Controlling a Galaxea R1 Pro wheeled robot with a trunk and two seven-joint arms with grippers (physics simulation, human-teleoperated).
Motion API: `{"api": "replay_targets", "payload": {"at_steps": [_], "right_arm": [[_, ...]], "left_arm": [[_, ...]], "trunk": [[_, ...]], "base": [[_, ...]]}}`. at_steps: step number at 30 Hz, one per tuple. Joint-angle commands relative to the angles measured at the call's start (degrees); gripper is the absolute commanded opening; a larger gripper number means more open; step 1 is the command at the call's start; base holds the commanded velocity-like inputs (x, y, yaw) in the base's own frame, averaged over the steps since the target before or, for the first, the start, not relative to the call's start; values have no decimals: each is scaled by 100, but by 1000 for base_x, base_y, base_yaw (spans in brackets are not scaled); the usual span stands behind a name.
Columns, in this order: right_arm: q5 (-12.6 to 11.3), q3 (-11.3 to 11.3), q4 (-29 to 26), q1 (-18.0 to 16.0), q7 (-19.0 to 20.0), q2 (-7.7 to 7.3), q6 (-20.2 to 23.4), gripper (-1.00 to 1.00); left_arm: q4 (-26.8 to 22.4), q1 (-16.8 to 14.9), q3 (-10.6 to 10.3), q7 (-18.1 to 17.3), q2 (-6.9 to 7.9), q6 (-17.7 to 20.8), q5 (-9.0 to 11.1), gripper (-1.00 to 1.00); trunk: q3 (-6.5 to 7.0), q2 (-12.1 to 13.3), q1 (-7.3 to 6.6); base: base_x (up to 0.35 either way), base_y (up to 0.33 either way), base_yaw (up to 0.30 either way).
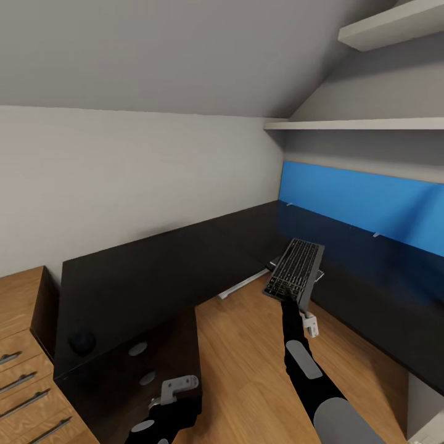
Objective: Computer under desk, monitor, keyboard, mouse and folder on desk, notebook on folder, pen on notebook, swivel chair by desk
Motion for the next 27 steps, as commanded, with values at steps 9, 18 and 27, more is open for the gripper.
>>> {"api": "replay_targets", "payload": {"at_steps": [9, 18, 27], "right_arm": [[-41, 16, -18, -4, 48, -2, -20, -100], [-44, 41, -98, -4, 40, -4, -14, -100], [-66, 60, -1035, 217, -48, -11, 305, -100]], "left_arm": [[-3, -1, -5, 52, 0, 11, 60, 100], [-1, -1, -5, 52, 0, 11, 60, 100], [93, -1, -11, 52, 0, 4, 52, 100]], "trunk": [[-4, -2, 0], [103, 238, -132], [265, 599, -330]], "base": [[0, 0, 0], [0, 0, 0], [0, 0, 0]]}}
